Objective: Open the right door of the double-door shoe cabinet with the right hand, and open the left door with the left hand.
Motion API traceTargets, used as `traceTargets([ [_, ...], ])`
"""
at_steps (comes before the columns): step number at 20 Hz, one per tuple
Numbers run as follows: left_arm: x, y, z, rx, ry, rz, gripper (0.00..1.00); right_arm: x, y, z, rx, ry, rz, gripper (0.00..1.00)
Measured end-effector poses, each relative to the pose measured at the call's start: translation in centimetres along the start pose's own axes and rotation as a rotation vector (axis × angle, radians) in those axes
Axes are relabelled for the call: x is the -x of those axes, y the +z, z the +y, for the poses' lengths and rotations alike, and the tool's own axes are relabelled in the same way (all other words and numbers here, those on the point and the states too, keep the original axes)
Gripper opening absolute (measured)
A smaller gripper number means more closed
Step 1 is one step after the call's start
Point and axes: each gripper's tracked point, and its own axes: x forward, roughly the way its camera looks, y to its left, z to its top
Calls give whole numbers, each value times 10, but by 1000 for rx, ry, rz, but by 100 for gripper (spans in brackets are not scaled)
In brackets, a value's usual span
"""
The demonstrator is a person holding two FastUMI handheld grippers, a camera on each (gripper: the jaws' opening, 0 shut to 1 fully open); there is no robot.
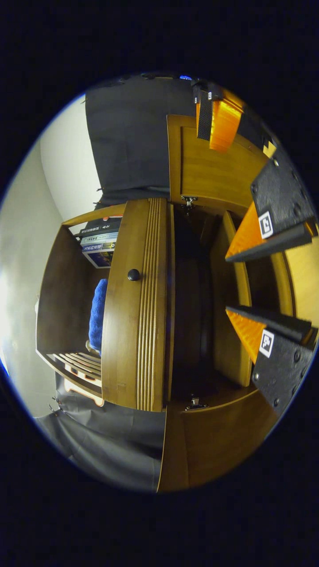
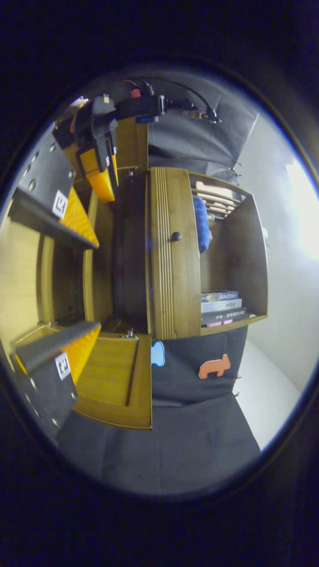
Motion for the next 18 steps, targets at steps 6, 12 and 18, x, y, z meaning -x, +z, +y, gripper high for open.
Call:
traceTargets([
  [6, -7, 0, 15, -8, 16, -11, 94, 0, 13, 4, -11, 33, -14, 94],
  [12, -12, -8, 33, 0, 31, 11, 94, -3, 26, -4, 8, -4, -55, 96],
  [18, -17, -1, 36, -8, 28, -18, 94, -7, 36, -6, 20, -22, -86, 94],
])
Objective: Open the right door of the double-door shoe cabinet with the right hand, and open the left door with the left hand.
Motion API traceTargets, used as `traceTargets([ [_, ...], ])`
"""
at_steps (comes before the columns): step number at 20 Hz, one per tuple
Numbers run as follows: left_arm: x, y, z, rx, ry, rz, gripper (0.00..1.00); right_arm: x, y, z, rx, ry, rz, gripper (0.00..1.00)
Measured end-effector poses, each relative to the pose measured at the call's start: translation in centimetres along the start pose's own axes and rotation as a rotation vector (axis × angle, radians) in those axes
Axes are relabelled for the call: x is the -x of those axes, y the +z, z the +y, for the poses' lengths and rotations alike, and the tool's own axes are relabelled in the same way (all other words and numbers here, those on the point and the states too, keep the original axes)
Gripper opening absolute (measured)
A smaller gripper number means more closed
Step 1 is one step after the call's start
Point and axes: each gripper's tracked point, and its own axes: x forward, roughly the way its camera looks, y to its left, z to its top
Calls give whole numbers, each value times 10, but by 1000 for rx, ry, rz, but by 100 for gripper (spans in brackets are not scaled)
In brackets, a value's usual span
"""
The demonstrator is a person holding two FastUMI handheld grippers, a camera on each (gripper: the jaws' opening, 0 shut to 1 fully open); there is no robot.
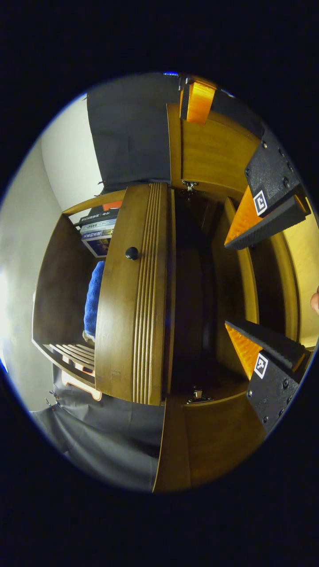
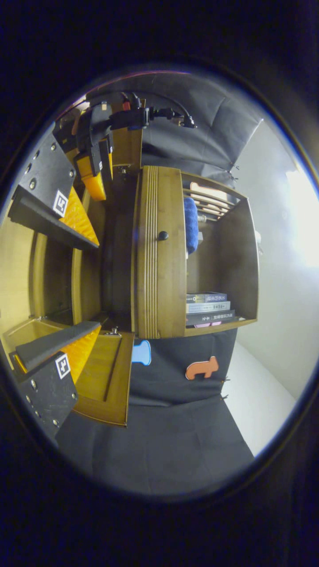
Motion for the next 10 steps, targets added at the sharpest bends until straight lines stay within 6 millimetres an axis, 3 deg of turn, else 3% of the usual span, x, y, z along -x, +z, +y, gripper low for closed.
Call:
traceTargets([
  [10, 9, -1, -9, 8, -17, 8, 94, 15, 4, -4, 2, -11, -28, 94],
])
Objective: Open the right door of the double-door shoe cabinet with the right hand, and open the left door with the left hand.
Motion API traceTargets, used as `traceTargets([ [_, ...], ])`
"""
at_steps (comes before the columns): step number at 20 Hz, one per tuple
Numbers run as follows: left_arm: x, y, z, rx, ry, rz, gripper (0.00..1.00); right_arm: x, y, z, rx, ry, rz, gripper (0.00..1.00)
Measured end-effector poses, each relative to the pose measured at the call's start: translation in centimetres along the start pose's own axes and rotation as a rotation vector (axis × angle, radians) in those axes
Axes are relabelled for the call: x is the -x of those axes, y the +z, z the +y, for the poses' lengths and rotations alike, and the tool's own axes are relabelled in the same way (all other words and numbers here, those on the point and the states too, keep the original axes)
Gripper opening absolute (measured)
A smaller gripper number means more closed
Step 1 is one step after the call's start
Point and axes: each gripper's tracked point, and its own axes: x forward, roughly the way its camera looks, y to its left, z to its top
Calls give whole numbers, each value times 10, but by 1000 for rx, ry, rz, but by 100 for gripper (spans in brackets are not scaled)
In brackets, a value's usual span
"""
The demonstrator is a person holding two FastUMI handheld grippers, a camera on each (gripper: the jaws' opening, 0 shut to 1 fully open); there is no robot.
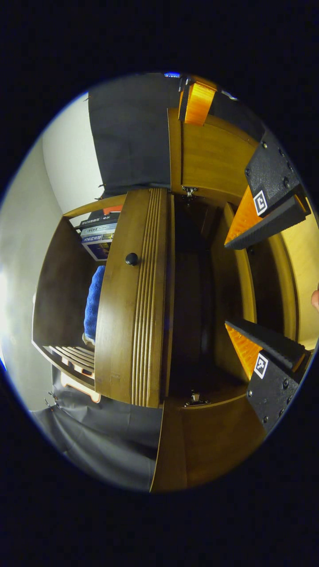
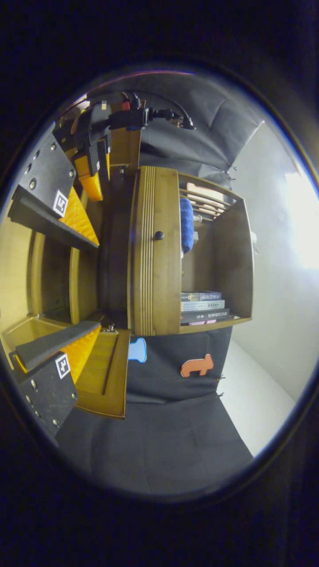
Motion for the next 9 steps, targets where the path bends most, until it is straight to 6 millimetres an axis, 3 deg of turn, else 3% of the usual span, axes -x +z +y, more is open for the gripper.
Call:
traceTargets([
  [9, 0, 8, -52, -1, -88, -15, 94, 26, 8, -33, 8, -54, -24, 94],
])
